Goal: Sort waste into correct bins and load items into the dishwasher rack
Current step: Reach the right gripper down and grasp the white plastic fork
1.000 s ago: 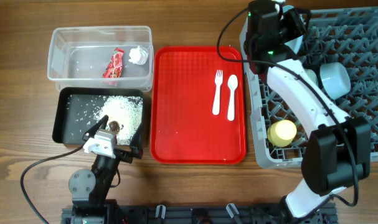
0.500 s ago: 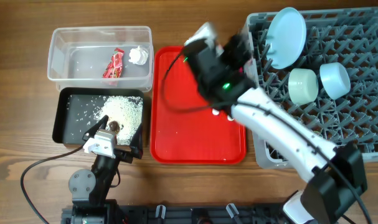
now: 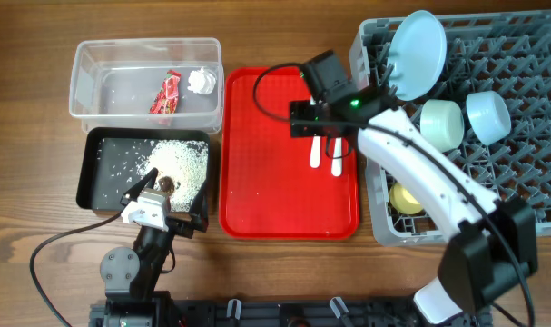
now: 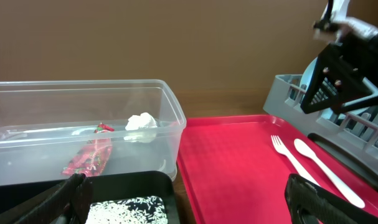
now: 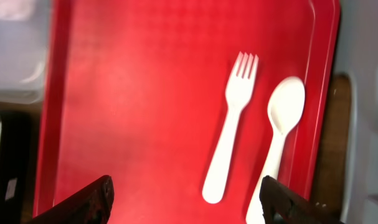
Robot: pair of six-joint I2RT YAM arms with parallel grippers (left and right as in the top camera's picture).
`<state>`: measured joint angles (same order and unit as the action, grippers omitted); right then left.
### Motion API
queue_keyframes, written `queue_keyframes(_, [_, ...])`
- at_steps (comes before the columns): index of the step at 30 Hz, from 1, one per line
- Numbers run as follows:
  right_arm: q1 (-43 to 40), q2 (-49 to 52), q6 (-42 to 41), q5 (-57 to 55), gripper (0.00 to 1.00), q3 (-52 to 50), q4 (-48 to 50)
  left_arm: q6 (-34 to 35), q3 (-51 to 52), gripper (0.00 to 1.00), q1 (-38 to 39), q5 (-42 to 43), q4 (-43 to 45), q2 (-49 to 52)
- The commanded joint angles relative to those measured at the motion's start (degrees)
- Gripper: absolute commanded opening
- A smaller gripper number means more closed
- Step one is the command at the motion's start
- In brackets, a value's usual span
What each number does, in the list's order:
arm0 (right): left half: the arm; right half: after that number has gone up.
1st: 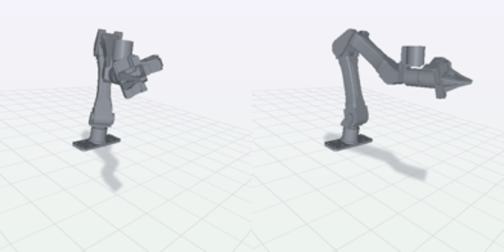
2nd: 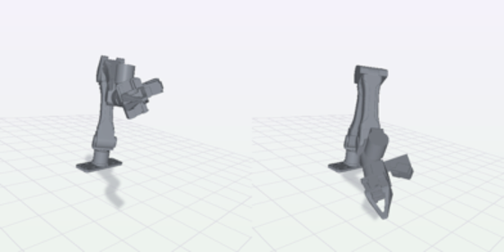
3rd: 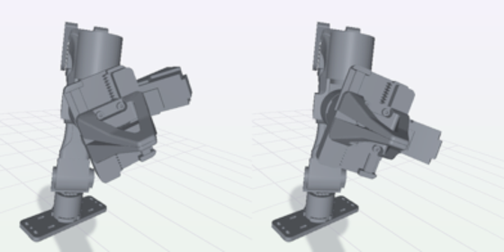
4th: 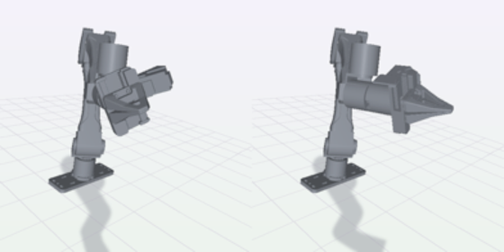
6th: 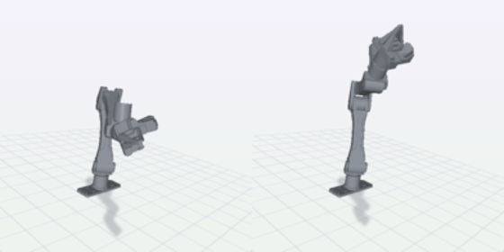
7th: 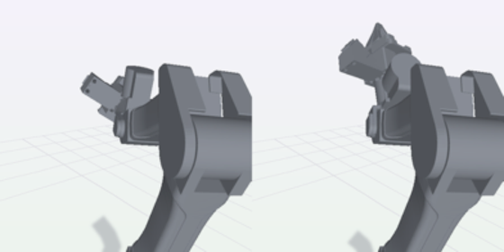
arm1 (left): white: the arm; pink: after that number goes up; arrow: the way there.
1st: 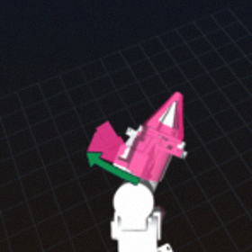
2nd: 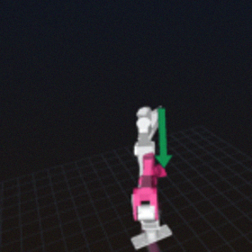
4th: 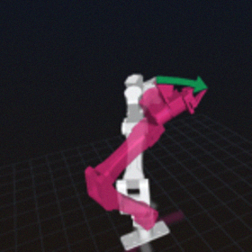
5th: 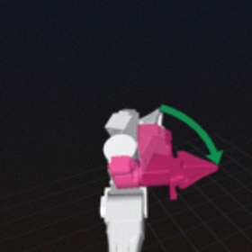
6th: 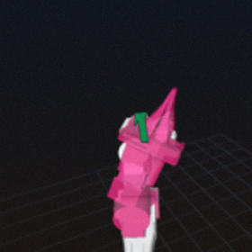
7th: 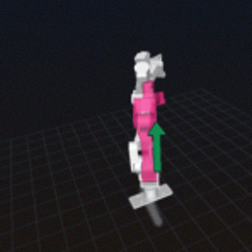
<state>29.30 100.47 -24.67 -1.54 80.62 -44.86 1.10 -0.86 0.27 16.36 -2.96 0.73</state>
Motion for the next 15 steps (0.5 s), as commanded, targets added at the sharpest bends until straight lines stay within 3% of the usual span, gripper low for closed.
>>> queue_keyframes(1, [-0.87,5.55,-3.98,7.50,0.74,-0.28,0.26,-0.90,0.50,1.00,0.20,-0.55,0.20,-0.57])
queue_keyframes(6, [-0.90,11.69,-7.87,-3.10,0.71,-0.28,2.12,-0.90,0.50,1.00,0.20,-0.57,0.20,-0.57])
queue_keyframes(13, [-0.92,17.81,-5.27,-4.61,0.66,-0.28,5.60,-0.90,0.50,1.00,0.20,-0.55,0.20,-0.57])
queue_keyframes(15, [-0.94,18.84,-5.22,-4.70,0.61,-0.28,5.75,-0.90,0.50,1.00,0.20,-0.55,0.20,-0.57])
